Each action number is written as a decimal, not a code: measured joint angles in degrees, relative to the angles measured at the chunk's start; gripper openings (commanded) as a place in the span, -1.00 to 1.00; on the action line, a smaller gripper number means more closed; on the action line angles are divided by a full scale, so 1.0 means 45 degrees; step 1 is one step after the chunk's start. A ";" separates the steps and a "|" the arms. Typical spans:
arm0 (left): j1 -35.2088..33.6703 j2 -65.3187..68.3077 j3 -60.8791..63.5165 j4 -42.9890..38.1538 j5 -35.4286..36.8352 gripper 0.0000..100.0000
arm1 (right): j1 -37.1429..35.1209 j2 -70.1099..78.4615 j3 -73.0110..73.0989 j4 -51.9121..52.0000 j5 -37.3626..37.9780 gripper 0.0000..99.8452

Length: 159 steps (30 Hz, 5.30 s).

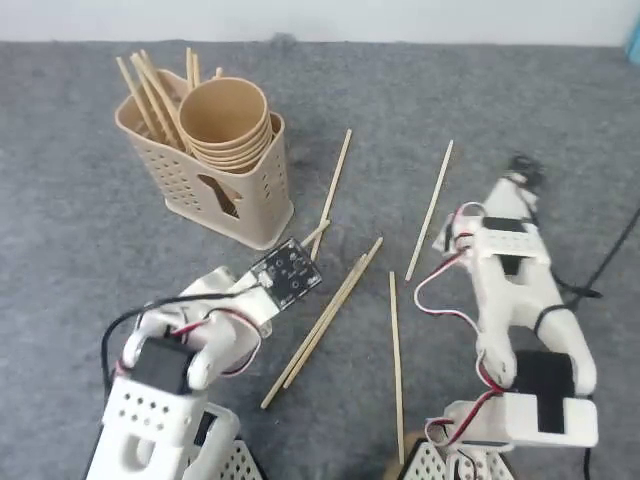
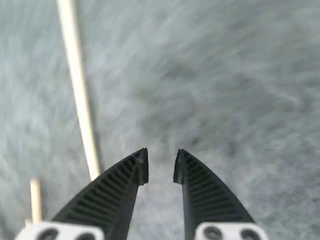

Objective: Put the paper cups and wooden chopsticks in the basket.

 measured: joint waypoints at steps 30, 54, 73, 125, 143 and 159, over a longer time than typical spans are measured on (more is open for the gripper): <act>-0.1582 -0.1582 0.0801 -0.2422 0.3516 -0.59 | 0.0274 0.0000 0.0000 -0.0488 -0.0527 -0.81; -0.0879 1.4300 -0.3360 -0.7932 0.5978 -0.82 | 0.0254 0.0000 0.0000 -0.0488 -0.0430 -0.81; 0.0762 1.4593 -0.3751 -0.5099 0.6720 -0.98 | 0.0195 0.0000 0.0000 -0.0488 0.0274 -0.81; 0.2266 0.9885 -0.7521 0.3497 0.3653 -0.97 | 0.0195 0.0000 0.0000 -0.0488 0.0332 -0.81; -0.4103 0.3223 -1.2991 -0.1934 0.7756 -0.97 | 0.0195 0.0000 0.0000 -0.0488 0.0332 -0.81; -0.6232 0.8088 -0.8850 -1.4613 0.8615 -0.97 | 0.0195 0.0000 0.0000 -0.0488 0.0332 -0.81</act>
